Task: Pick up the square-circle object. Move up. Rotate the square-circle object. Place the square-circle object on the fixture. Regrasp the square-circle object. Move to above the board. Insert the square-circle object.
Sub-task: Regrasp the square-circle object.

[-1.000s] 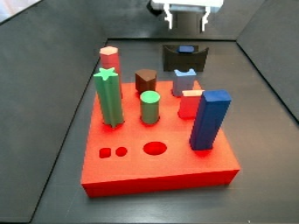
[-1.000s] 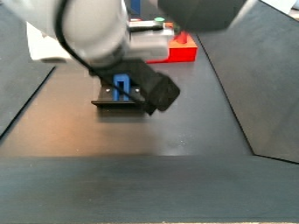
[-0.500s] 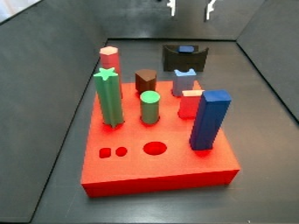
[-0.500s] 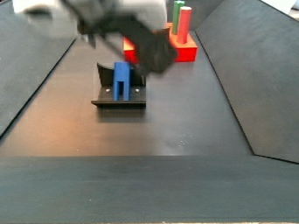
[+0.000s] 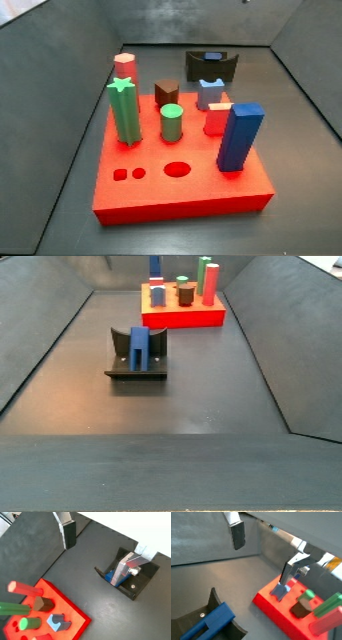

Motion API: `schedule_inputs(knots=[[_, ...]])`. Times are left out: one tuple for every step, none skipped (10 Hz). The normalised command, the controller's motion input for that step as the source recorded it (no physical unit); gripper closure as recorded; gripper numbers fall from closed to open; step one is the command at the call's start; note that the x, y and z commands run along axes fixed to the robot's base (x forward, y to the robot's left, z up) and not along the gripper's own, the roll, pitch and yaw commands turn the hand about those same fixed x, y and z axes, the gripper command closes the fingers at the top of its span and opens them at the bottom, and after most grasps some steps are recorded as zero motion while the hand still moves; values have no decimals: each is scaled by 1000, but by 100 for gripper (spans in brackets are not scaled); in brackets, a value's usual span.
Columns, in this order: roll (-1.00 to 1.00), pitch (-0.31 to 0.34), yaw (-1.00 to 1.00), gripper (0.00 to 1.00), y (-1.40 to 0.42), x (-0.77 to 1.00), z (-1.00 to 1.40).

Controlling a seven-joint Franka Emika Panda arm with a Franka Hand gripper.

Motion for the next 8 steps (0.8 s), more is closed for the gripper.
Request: schedule_inputs(knots=[[1000,12,-4,0,-87,-28,22],[1000,12,-3,0,-19,-34,49],[1000,7,-2,0,-24,-33,33],[1000,2,-1,0,-27,-38,17],[1000,-5,1,0,-23,-45,21],[1000,-11,2,0,-23,-43,22],[1000,-17,4,0,-24,-38,8],[1000,-25,5,0,-22,-29,2]])
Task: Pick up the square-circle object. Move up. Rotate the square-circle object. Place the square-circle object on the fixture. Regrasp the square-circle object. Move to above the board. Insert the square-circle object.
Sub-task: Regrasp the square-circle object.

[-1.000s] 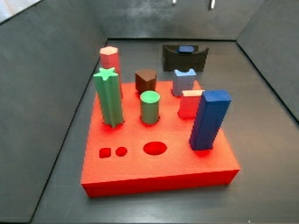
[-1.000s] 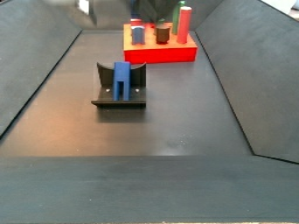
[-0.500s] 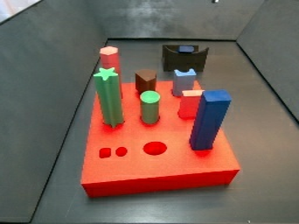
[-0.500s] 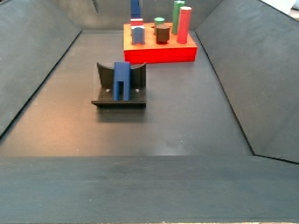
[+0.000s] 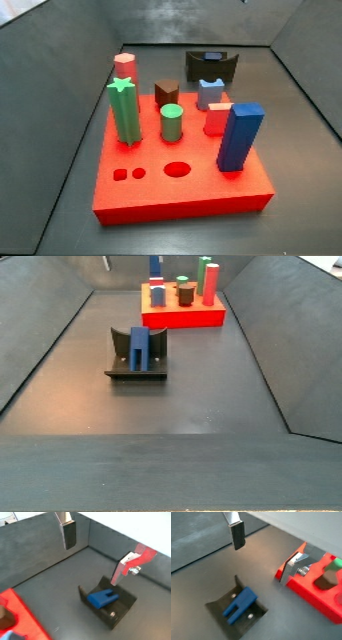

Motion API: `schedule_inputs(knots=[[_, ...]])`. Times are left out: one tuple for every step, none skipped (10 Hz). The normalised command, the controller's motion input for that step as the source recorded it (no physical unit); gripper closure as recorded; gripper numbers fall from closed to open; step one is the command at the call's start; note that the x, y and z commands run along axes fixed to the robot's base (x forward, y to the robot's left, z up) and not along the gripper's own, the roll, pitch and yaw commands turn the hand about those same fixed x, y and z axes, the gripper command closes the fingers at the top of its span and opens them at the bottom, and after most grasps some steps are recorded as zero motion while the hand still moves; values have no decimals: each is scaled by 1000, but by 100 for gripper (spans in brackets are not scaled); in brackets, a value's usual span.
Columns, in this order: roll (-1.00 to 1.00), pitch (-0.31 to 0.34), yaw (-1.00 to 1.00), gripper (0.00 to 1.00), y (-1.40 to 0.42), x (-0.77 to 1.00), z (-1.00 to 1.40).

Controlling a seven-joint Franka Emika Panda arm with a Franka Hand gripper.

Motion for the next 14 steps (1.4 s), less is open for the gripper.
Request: schedule_inputs(knots=[[1000,-30,7,0,-20,-26,3],[1000,-31,8,0,-20,-28,1],[1000,-30,9,0,-19,-25,5],[1000,-25,11,0,-19,-14,7],[1000,-19,12,0,-18,-3,3],[1000,-10,13,0,-23,16,-5],[1000,-3,15,0,-21,20,-9],[1000,11,18,0,-26,32,-3],[1000,26,22,0,-30,44,-5],[1000,45,30,0,-30,57,-12],[1000,71,40,0,-34,70,-12],[939,113,62,0,-36,81,-15],[746,126,76,0,-42,87,-13],[490,128,102,0,-40,89,-19]])
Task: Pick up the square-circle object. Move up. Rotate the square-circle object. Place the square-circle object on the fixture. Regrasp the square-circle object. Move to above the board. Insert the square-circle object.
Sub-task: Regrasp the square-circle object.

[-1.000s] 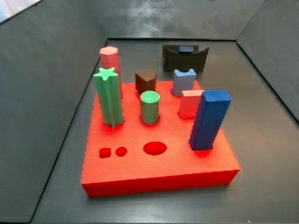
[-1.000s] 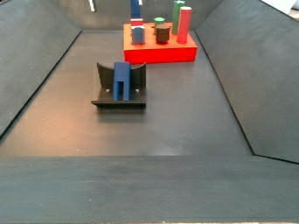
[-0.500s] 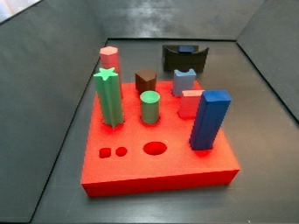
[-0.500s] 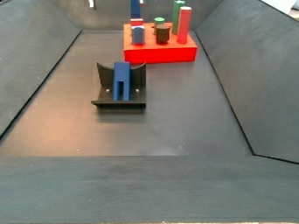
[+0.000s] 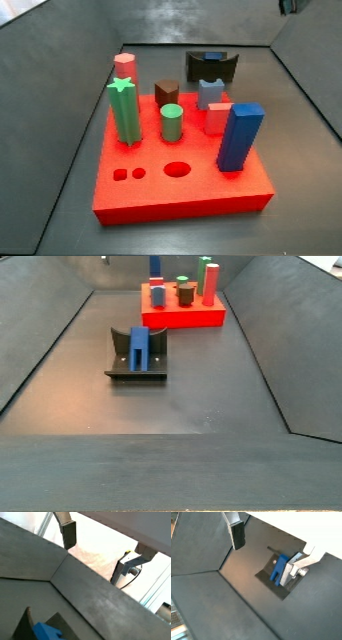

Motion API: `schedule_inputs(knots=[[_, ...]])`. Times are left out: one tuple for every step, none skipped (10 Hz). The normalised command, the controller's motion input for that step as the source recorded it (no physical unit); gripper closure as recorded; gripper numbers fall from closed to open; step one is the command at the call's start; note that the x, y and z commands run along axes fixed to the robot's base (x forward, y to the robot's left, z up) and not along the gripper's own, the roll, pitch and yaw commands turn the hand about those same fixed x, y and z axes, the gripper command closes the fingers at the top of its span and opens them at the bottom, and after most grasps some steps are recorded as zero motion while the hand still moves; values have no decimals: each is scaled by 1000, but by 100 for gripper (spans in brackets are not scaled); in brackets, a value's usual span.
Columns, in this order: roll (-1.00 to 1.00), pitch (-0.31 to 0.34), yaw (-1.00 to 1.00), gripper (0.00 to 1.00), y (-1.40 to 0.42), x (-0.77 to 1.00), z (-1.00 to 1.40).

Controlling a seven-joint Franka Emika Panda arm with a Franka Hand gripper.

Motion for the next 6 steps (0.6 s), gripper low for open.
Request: schedule_inputs(knots=[[375,122,115,0,-35,86,-16],[230,96,139,0,-25,74,-6],[125,91,76,0,77,29,-1000],[103,60,90,0,77,34,-1000],[87,22,105,0,70,45,-1000],[73,-7,107,0,66,51,-1000]])
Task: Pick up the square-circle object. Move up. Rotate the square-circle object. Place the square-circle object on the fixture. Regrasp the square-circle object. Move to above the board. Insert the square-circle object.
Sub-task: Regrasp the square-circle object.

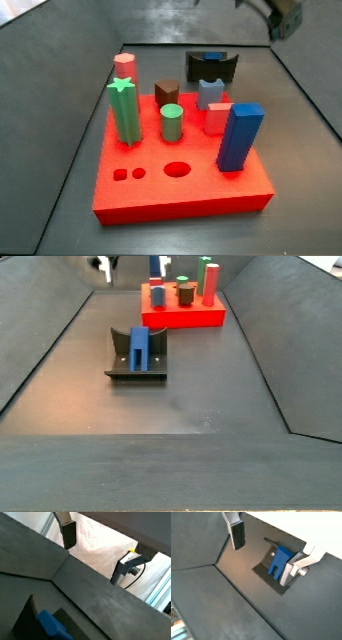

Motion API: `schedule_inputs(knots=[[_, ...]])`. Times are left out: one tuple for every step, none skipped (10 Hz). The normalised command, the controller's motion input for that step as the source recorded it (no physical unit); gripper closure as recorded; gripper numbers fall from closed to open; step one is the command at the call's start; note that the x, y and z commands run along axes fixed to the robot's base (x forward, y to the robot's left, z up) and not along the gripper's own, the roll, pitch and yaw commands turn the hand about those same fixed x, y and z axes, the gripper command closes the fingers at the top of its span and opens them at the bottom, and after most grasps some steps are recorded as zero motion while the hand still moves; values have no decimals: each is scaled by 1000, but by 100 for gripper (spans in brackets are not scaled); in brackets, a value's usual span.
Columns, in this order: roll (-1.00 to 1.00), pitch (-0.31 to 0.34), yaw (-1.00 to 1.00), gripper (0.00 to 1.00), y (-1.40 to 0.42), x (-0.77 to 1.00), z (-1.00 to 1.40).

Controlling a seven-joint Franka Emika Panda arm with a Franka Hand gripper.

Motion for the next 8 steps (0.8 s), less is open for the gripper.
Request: schedule_inputs(knots=[[65,-32,101,0,64,57,-1000],[67,-55,92,0,59,66,-1000],[74,-71,76,0,56,73,-1000],[75,-83,52,0,51,86,-1000],[82,-83,33,0,44,94,-1000],[85,-72,10,0,35,108,-1000],[80,-62,1,0,28,110,-929],[79,-55,-7,0,24,99,-831]])
